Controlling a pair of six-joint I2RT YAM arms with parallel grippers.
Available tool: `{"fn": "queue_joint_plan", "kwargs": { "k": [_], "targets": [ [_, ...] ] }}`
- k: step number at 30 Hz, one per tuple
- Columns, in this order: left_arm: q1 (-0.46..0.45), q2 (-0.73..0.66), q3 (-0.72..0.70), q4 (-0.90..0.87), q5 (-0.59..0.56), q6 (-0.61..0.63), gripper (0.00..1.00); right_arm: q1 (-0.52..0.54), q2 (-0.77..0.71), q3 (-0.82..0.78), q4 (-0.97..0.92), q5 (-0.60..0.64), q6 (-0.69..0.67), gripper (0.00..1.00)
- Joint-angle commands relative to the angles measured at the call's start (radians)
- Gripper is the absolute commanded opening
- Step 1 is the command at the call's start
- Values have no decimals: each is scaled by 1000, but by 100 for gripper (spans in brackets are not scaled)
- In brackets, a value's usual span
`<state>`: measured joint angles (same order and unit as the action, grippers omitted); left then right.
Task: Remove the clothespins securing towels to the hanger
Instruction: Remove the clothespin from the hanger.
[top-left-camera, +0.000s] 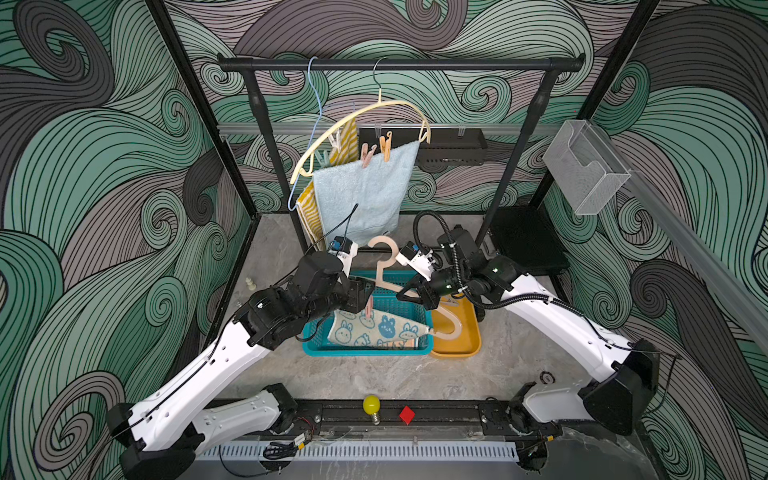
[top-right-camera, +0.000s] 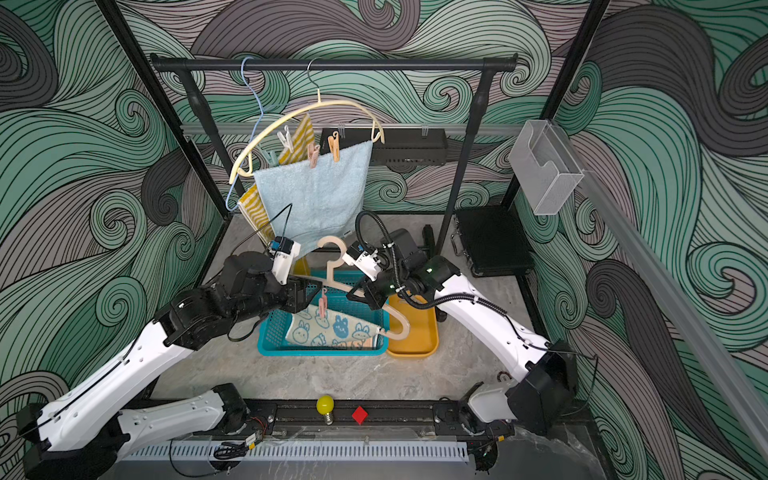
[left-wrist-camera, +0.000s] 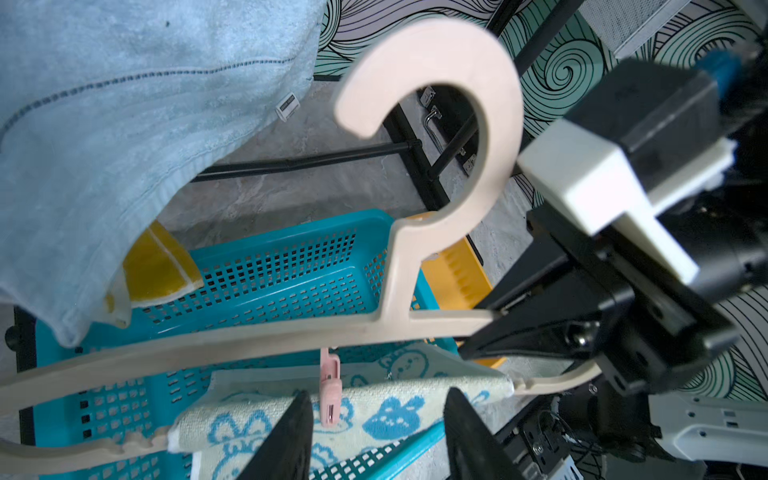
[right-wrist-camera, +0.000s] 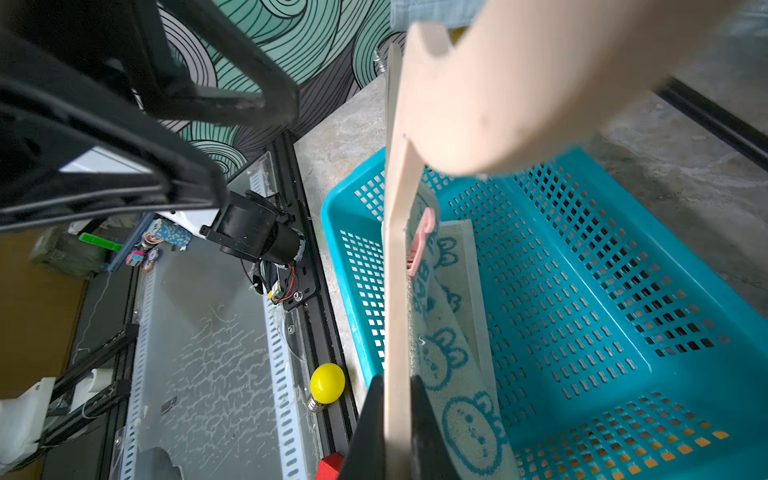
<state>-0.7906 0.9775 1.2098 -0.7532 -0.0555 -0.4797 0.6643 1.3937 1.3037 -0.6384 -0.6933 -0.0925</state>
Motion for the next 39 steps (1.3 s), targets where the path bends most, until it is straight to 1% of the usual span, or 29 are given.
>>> {"fn": "queue_joint_plan", "kwargs": {
  "k": [1,5,8,11,14,18,21,29,39],
  "targets": [
    [-8,-50,-46,-46,81,-5,49,-25,-13,-6,27,-175,-61,0],
    [-8,-112,-135,-53,153,4,46,-42,-9,-5,21,-264,-89,0],
    [-7,-160,-190,-50,176,0,46,-59,1,-2,19,-336,-103,0],
    [-7,-214,-232,-18,168,1,46,-69,21,17,-17,-396,-135,0],
    [-7,-268,-281,50,155,8,46,-69,42,34,-44,-419,-154,0],
    [-7,-305,-299,68,136,3,46,-73,57,40,-41,-447,-156,0],
    [-7,-290,-291,67,139,23,46,-74,68,44,-41,-448,-153,0],
    [-6,-173,-252,64,171,57,46,-75,74,51,-44,-457,-149,0],
    [3,-145,-255,117,178,98,46,-74,66,43,-40,-472,-145,0]
  ]
}}
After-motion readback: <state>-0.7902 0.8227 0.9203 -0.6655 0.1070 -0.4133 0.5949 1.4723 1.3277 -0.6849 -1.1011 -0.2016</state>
